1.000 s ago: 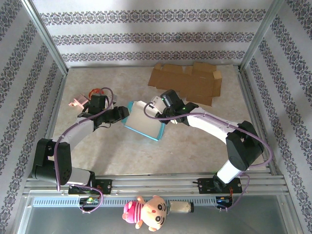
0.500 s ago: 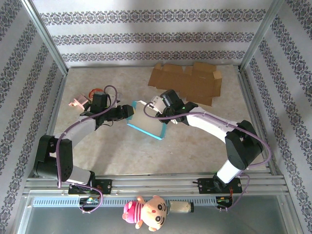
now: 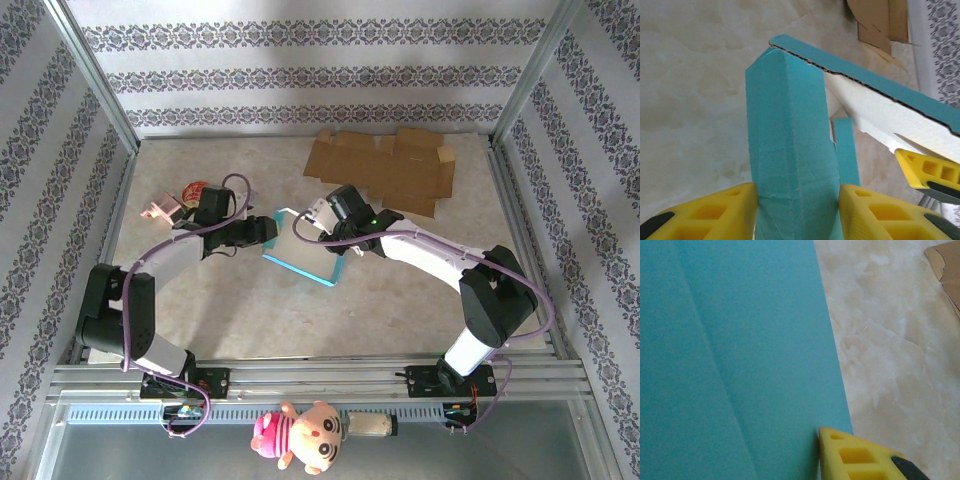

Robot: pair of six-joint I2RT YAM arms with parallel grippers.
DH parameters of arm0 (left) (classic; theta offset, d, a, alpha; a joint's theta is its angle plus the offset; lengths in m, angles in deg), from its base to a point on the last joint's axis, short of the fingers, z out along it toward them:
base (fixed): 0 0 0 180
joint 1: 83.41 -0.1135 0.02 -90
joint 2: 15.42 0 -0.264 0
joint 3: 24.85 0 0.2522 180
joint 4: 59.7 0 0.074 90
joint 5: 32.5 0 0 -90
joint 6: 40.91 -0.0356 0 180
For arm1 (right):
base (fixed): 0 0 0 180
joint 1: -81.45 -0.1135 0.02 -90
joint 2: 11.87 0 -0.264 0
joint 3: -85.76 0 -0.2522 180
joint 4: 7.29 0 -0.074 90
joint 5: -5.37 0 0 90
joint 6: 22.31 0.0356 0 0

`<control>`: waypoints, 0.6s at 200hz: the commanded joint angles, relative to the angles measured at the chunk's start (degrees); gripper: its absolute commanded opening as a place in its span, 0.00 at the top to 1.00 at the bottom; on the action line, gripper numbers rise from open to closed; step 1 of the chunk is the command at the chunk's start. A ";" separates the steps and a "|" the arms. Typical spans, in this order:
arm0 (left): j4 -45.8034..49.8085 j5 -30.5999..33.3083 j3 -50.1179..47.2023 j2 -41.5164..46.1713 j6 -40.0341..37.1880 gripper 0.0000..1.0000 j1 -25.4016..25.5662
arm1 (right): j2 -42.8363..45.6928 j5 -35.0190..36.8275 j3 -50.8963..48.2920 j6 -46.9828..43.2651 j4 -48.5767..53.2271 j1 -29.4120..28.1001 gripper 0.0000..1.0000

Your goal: Fold the paper box

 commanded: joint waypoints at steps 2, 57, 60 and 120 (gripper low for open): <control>6.75 5.29 2.79 -2.74 -5.04 0.54 2.77 | -0.74 -0.89 1.24 0.39 0.86 -1.08 0.76; 12.14 14.34 5.14 -5.71 -7.94 0.64 5.23 | -0.77 -0.83 1.07 0.34 0.81 -1.13 0.76; 12.11 14.40 5.06 -5.83 -7.96 0.64 5.28 | -0.82 -0.88 1.11 0.34 0.80 -1.12 0.76; 10.99 18.32 3.93 -8.87 -7.45 0.69 6.64 | -0.89 -0.68 1.34 1.66 0.95 -1.15 0.72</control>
